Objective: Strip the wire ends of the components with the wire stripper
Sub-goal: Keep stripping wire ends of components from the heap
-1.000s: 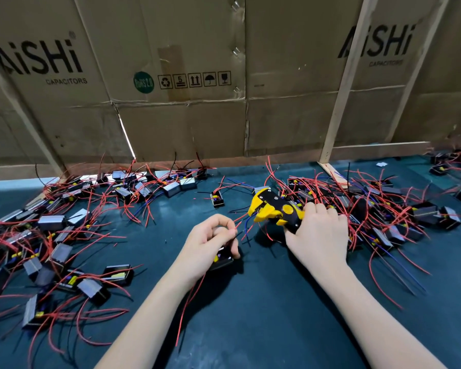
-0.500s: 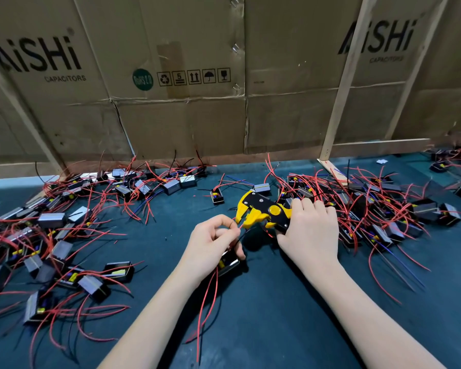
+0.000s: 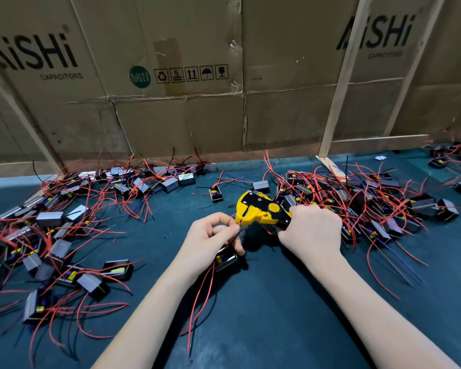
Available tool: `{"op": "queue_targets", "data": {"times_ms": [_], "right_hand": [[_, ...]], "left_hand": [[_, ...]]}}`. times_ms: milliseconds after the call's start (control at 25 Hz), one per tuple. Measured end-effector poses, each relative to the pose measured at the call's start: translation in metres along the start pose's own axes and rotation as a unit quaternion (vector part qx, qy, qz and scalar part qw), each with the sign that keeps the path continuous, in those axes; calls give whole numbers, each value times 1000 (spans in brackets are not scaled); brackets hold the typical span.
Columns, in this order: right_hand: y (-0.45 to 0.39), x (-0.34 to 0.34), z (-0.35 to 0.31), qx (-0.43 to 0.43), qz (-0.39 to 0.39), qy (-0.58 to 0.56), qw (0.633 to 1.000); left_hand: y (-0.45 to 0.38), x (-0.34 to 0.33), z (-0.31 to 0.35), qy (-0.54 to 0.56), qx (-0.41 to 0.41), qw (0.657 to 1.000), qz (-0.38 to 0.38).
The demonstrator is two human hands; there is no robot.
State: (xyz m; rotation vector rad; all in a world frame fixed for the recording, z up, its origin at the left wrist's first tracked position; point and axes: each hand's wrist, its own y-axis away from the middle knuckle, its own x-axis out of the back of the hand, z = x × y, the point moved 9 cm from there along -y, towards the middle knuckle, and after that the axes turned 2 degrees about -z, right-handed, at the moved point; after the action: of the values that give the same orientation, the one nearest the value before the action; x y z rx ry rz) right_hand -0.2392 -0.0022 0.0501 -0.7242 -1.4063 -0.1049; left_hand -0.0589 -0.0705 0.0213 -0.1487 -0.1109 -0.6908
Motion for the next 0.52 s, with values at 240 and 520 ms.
{"op": "queue_targets", "data": {"times_ms": [240,520], "right_hand": [[3,6,8,10,67,-4,998],[5,-3,5,10,44,12,999]], "left_hand": [[-1,4,-6,3,17,999,-33],[-2,4,-10,5,18,999,-31]]}}
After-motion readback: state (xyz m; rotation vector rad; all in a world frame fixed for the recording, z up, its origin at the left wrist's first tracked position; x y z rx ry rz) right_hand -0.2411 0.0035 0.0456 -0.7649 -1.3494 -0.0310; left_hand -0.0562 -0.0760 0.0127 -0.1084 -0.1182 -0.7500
